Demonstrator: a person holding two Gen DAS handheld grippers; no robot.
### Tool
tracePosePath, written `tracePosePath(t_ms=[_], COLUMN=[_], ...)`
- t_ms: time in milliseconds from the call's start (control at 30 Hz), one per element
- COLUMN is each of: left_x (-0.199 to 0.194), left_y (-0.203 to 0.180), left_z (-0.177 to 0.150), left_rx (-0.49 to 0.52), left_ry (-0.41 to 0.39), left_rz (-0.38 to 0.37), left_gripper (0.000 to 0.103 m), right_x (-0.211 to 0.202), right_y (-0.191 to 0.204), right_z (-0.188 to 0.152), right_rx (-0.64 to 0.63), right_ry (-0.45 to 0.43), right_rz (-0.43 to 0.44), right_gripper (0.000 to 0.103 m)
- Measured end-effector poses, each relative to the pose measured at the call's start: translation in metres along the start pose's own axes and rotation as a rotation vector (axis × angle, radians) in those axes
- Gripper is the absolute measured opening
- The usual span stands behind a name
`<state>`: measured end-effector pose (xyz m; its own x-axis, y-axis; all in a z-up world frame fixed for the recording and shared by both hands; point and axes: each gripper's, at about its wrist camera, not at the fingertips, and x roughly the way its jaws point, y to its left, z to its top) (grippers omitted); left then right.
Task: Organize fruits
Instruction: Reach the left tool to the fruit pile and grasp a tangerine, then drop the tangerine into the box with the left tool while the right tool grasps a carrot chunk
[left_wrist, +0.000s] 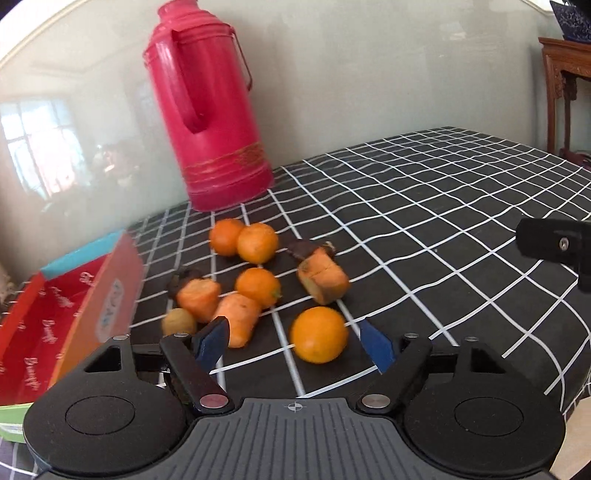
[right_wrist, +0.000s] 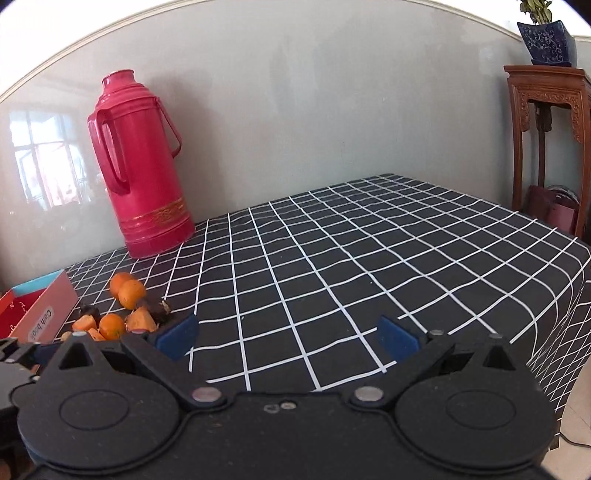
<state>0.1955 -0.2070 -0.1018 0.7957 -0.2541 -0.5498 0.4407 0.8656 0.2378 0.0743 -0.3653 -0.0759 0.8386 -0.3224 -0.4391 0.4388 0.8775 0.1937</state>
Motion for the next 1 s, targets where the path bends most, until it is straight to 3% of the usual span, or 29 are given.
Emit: tracePosePath(t_ms=[33, 100, 167, 400, 500, 633, 733, 900, 1000], left_x=[0.002, 0.004, 0.005, 0.000, -0.011, -0.031, -0.039, -0.024, -0.013], left_y=[-0.001, 0.000, 0.002, 0.006, 0.016, 0.048, 0.082, 0.150, 0.182], left_z=[0.000, -0.001, -0.001, -0.009, -0.007, 0.003, 0.004, -0.010, -0.024], left_rx=[-0.005, -0.031, -0.065, -0.093, -0.098, -0.137, -0.154, -0.252, -0.333], left_ry=[-0.003, -0.005, 0.000, -0.023, -0.070, -0.136, -0.155, -0.046, 0.032], left_rz=[-0.003, -0.030, -0.057, -0.064, -0.032, 0.059, 0.181, 0.403, 0.476], left_gripper=[0.077, 0.049, 0.035, 0.032, 0.032, 0.032, 0.032, 0.032, 0.032], right_x=[0.000, 0.001, 0.002, 0.007, 0.007, 0.009, 0.010, 0.012, 0.013], right_y=[0.000, 0.001, 0.002, 0.010, 0.015, 0.024, 0.033, 0.051, 0.061], right_z=[0.000, -0.001, -0.001, -0.003, -0.004, -0.006, -0.007, -0.012, -0.014], right_rx=[0.002, -0.001, -0.005, -0.026, -0.036, -0.050, -0.065, -0.103, -0.131], right_ry=[0.002, 0.005, 0.006, 0.023, 0.025, 0.035, 0.040, 0.041, 0.038], right_rz=[0.002, 0.003, 0.002, 0.014, 0.023, 0.043, 0.061, 0.085, 0.094], right_gripper=[0.097, 0.097, 0.097, 0.097, 0.097, 0.097, 0.097, 0.097, 0.097])
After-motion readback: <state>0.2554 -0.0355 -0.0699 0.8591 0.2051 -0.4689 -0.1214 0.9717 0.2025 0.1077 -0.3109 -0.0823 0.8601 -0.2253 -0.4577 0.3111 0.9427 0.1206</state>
